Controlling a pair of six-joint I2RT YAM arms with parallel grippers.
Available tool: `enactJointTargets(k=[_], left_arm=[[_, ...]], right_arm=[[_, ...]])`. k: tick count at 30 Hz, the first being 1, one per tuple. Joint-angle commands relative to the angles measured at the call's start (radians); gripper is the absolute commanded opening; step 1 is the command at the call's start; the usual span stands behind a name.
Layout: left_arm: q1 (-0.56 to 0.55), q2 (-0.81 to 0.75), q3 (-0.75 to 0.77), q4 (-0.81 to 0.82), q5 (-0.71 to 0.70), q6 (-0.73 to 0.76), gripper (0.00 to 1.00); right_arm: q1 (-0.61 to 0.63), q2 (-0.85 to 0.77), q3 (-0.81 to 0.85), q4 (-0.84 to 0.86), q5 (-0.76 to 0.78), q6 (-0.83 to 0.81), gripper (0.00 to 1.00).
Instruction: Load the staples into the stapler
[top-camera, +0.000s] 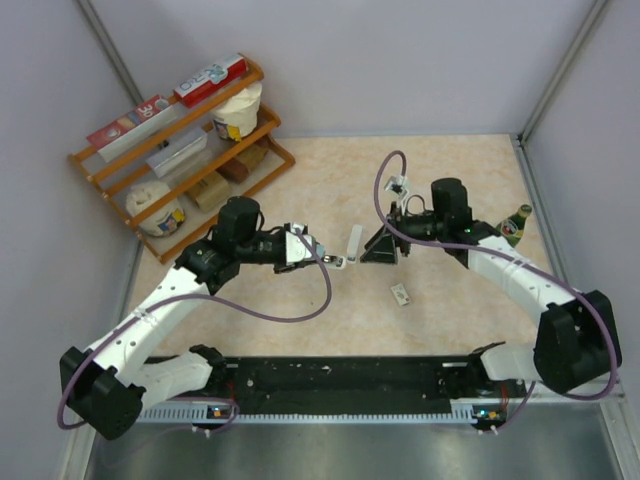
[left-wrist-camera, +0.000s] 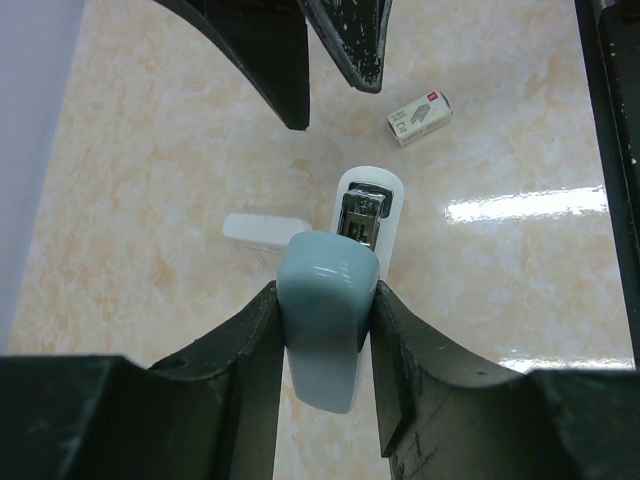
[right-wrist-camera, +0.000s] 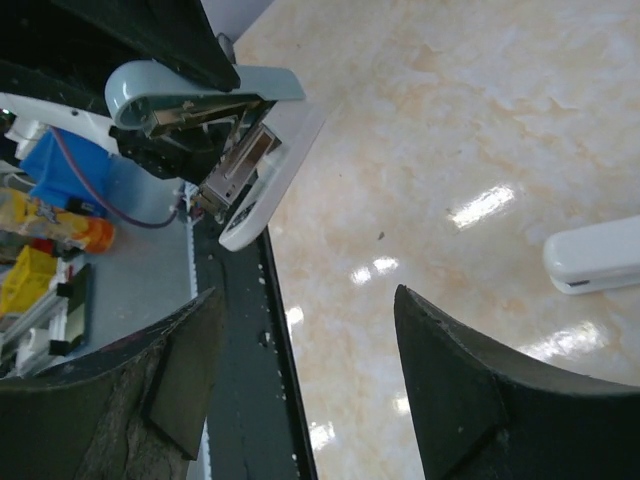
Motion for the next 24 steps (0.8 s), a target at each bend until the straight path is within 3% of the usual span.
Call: enactJointTargets(k=[1,15,24], left_arm=[[-0.008,-0.024,-0.002,0.036,0.034,-0.028,0.0],[-0.014,-0.032,-0.007,0.036,0.016,-0.033,0.0],[-0.019,-0.034,0.024,-0.019,0.106,-0.001,0.0]], right_arm=[[0.045,0.069,0.082,0.076,-0.087,0.085,0.67],[0.139,0.197,0.136,0.06,-0.094,0.132,0.63],[0.142,0.296,0.179,0.052,-0.155,0.183,0.61]])
